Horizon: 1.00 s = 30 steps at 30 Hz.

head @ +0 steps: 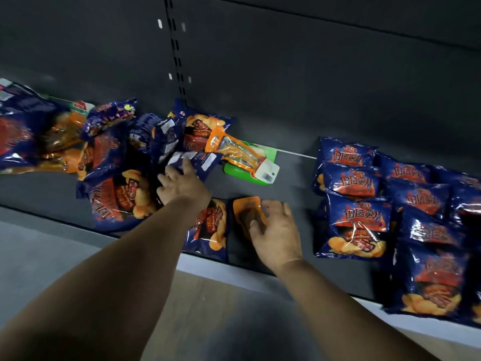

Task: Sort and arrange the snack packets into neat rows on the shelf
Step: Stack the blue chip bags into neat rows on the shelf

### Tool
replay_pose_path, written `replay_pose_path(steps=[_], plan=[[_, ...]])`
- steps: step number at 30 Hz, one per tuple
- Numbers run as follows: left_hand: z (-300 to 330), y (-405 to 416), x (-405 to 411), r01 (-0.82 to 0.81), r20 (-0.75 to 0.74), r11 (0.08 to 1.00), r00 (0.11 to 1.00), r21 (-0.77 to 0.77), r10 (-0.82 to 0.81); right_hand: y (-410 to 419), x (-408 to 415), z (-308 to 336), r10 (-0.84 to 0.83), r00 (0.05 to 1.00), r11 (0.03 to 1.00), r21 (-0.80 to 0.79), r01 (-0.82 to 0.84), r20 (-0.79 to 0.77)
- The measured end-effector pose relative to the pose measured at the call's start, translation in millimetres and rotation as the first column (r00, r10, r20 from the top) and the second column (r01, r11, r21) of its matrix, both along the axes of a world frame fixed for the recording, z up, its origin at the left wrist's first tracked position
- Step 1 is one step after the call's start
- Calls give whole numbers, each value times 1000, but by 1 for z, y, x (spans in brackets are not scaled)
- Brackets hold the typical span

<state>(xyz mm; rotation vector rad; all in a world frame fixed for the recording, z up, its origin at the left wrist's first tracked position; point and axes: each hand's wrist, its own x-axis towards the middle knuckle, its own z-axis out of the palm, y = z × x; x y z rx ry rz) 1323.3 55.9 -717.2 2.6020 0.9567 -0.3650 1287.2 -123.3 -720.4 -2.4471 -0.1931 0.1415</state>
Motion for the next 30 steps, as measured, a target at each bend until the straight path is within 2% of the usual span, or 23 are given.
replay_pose_path(steps=[3,9,14,16,18,20,21,22,24,25,26,28,30], plan=[[-8,3,2,-21,13,1000,1000,-11,21,2,1,-5,-46,999,998,31,46,-30],[-17,12,-3,-54,197,999,979,1,53,8,1,-9,-10,997,1000,23,12,-75],[1,17,1,-56,298,998,954,28,45,7,5,-13,-40,995,998,34,43,-95],[18,13,6,-48,388,998,921,47,26,6,8,-13,-61,993,997,47,65,-98],[39,7,12,-57,507,997,859,-47,73,5,12,-9,-108,990,988,98,117,-95],[58,0,21,-34,600,976,784,-217,160,3,16,-3,-177,978,961,197,196,-109],[67,-4,25,2,622,936,748,-351,232,1,18,2,-214,968,937,252,242,-134],[72,-8,28,53,606,845,721,-532,337,-2,20,8,-247,953,903,316,292,-175],[81,-22,24,133,431,525,751,-841,500,-9,25,23,-281,901,756,503,420,-330],[81,-27,18,156,340,368,787,-917,514,-14,29,28,-264,863,648,584,490,-431],[78,-32,13,174,293,276,822,-945,488,-19,32,34,-227,827,559,627,543,-514],[68,-38,3,173,244,201,877,-964,414,-29,39,41,-122,796,467,673,574,-594],[63,-45,-6,147,193,158,920,-976,340,-35,42,43,7,797,412,728,548,-604]])
